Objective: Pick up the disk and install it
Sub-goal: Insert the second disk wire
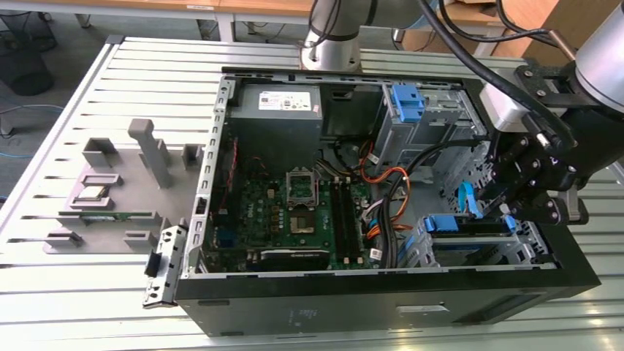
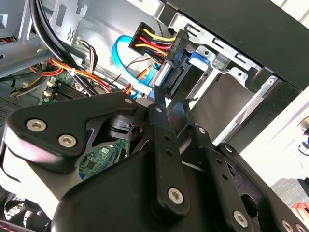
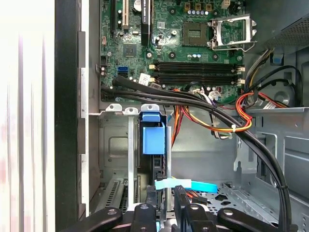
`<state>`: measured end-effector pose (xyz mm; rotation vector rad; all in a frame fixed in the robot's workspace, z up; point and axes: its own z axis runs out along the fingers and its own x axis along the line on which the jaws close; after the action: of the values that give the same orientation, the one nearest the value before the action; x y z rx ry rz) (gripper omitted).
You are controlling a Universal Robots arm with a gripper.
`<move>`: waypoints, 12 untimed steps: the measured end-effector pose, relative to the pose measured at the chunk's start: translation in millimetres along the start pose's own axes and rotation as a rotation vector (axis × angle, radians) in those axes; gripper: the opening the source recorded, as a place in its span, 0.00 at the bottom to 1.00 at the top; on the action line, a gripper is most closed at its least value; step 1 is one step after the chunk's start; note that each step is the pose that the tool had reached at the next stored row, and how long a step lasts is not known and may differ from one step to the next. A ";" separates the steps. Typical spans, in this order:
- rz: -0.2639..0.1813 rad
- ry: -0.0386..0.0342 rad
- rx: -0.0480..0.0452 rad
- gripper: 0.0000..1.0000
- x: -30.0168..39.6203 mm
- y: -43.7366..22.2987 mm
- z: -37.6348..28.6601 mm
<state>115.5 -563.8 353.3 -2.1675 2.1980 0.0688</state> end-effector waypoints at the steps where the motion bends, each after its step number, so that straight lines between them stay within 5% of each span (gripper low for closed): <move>1: 0.000 0.0000 0.0000 0.29 0.0 0.0 0.0; 7: 0.000 0.0000 0.0000 0.29 0.0 -0.4 0.0; 12: 0.001 0.0000 -0.0057 0.29 -0.3 -9.1 0.4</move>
<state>124.6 -563.6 353.0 -2.1698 2.2011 0.0753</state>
